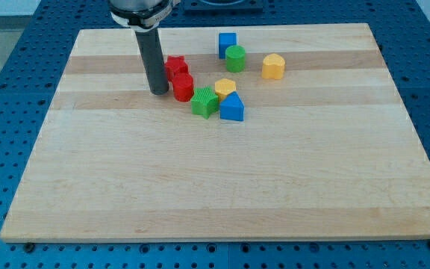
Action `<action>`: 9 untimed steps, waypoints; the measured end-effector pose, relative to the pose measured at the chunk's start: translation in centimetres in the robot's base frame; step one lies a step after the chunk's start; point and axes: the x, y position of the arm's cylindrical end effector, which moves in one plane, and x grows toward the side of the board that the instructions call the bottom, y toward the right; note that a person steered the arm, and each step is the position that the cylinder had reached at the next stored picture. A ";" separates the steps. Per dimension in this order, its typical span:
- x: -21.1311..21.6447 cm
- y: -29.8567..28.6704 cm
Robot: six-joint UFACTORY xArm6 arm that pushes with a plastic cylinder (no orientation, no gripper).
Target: Move the red circle slightly to the right
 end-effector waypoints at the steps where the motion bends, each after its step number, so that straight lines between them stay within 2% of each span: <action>1: -0.1 0.3; 9: -0.2 3.4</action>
